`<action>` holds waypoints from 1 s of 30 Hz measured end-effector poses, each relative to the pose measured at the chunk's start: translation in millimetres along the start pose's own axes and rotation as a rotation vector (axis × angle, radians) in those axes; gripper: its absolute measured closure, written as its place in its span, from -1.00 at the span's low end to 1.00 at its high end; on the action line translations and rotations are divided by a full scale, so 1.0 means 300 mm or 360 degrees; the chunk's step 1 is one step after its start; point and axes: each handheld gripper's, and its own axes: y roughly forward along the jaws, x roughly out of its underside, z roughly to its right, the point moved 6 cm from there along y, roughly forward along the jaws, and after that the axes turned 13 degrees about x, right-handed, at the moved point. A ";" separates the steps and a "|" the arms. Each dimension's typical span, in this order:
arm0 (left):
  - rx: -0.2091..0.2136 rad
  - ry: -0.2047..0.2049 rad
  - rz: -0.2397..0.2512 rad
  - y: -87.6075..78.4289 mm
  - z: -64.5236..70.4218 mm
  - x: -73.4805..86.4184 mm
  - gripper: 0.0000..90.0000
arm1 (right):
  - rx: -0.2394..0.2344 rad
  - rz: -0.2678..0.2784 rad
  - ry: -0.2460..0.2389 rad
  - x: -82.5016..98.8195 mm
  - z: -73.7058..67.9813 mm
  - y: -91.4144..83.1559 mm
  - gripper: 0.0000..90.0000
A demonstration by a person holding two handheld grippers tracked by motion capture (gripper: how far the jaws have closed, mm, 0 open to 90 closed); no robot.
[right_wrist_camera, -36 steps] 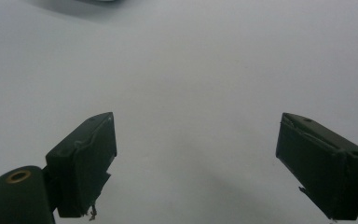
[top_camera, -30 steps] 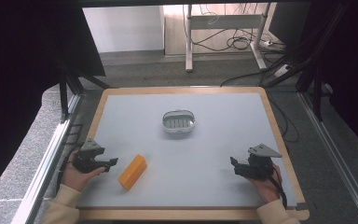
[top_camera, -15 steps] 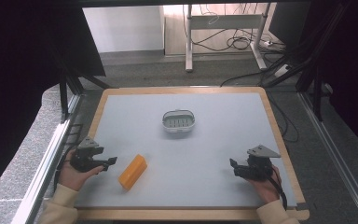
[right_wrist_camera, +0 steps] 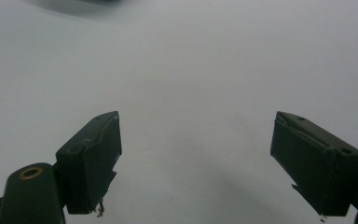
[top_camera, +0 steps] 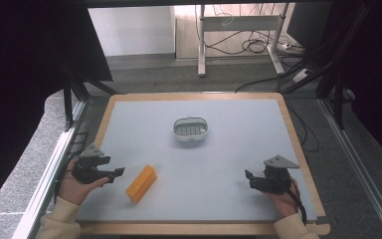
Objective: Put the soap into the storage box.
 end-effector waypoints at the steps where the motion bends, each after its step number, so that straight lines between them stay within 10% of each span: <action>1: -0.0006 0.0005 -0.0008 -0.002 0.002 -0.001 -0.38 | 0.0000 -0.0001 0.0001 0.000 0.000 0.000 -0.63; 30: 0.0075 0.0098 -0.0016 -0.004 0.103 -0.047 -0.37 | 0.0028 -0.0002 -0.0016 0.003 0.003 -0.003 -0.62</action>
